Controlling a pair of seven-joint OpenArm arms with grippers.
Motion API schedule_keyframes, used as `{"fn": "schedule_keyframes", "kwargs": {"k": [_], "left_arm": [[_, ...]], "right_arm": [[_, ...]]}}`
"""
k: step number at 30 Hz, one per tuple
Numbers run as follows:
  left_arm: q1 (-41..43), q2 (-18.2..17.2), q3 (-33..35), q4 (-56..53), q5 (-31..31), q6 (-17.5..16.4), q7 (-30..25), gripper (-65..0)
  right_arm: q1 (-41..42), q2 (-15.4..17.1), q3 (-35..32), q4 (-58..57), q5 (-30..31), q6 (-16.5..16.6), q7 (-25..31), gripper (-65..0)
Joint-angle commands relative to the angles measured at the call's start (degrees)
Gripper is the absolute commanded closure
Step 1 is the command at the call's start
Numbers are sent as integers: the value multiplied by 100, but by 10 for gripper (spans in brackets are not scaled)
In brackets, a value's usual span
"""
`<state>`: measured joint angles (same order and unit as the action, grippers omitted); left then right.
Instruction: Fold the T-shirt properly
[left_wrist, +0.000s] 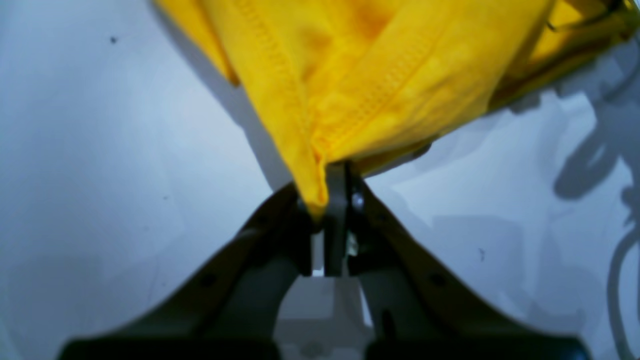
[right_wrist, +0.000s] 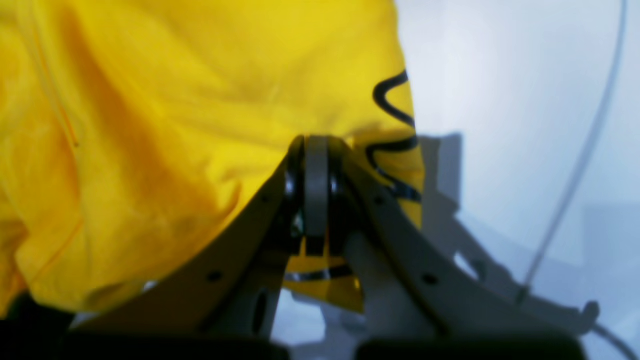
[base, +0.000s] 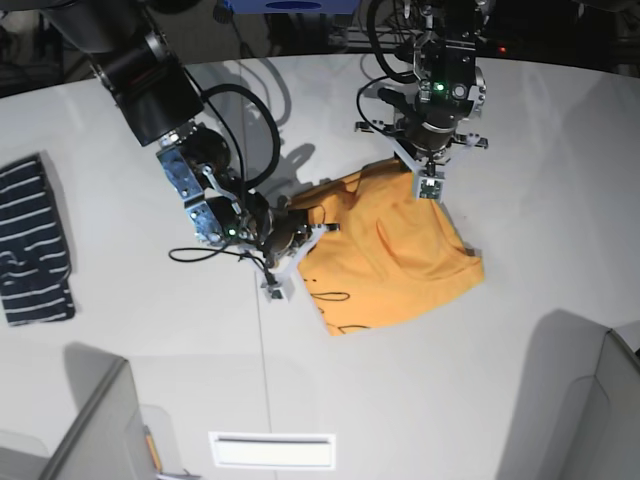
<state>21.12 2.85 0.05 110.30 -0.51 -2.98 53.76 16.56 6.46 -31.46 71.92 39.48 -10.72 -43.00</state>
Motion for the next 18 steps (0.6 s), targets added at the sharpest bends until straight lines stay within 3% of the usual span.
{"fn": "schedule_keyframes", "kwargs": {"k": [1,7,18], "left_arm": [[63,-96,8,113,-6,4,-79,0],[310,-211,-370,192,-6,4,-79,0],[591,-219,-493,245,-6,4,-79,0]], "right_arm": [[107,44,30,12,3,30,-21,0],[186,211,-5,12,-6,30,-56,0],[177,176,-14,21,-313,-5,-64,0]]}}
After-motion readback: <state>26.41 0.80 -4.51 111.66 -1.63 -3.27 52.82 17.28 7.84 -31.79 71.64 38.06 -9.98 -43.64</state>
